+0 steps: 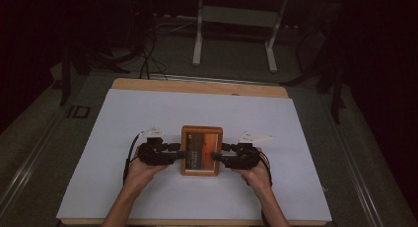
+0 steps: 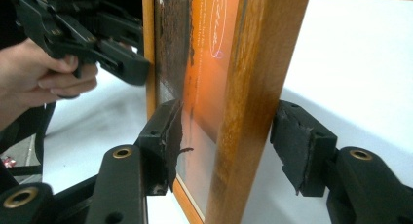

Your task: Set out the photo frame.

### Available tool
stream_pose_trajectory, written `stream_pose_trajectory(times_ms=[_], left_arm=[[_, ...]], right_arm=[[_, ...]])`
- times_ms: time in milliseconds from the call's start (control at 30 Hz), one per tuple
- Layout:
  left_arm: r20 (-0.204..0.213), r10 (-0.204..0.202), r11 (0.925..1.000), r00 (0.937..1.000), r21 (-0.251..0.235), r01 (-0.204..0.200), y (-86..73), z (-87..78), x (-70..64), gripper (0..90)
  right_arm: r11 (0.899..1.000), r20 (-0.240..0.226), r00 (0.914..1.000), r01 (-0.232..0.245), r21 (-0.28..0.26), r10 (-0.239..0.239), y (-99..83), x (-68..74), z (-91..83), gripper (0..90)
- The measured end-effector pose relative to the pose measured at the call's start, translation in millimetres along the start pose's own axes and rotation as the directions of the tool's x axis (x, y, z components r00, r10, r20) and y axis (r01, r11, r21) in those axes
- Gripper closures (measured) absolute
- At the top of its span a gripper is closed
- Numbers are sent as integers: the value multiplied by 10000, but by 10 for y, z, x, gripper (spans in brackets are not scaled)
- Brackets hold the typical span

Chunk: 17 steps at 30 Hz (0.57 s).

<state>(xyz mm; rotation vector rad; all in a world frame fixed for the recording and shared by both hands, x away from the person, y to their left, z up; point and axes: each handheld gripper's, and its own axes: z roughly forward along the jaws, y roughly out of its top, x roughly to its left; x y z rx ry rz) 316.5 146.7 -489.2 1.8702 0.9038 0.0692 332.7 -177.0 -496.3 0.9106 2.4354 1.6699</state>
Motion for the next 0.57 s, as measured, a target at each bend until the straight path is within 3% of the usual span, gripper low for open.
stream_pose_trajectory(times_ms=[67, 167, 200, 300, 333, 367, 400, 433, 467, 500, 567], left_arm=[[-65, 122, 9995, 9999, -284, -124, 40, -100, -4, 493], [-195, 251, 9991, 9995, -327, -257, 60, -155, -10, 478], [-452, 350, 9983, 9984, -447, -370, 73, -219, -13, 474], [-693, 395, 9977, 9968, -520, -431, 78, -273, -9, 469], [-1059, 481, 9972, 9932, -516, -538, 75, -306, -1, 468], [-1059, 481, 9972, 9932, -516, -538, 75, -306, -1, 467], [-1443, 610, 9970, 9877, -376, -671, 65, -324, 11, 462], [-1443, 610, 9970, 9877, -376, -671, 65, -324, 11, 460], [-2071, 714, 9971, 9757, -99, -751, 39, -325, 32, 456], [-2071, 714, 9971, 9757, -99, -751, 39, -325, 32, 451], [-2932, 784, 9967, 9528, 425, -689, -18, -290, 88, 445]], right_arm=[[9999, 132, 9999, 110, 20, -110, 23, 1, -79, 432], [9998, 223, 9995, 212, 35, -213, 32, 2, -125, 427], [9996, 353, 9990, 275, 52, -277, 40, -1, -183, 419], [9995, 618, 9976, 307, 96, -313, 39, -18, -269, 409], [9993, 761, 9965, 326, 166, -338, 37, -27, -298, 409], [9991, 902, 9953, 334, 242, -354, 33, -37, -325, 406], [9988, 1035, 9939, 359, 321, -391, 25, -49, -349, 405], [9988, 1035, 9939, 359, 321, -391, 25, -49, -349, 405], [9980, 1299, 9905, 390, 504, -452, 7, -77, -395, 398], [9980, 1299, 9905, 390, 504, -452, 7, -77, -395, 398], [9934, 1839, 9804, 527, 1018, -708, -36, -121, -436, 375]])
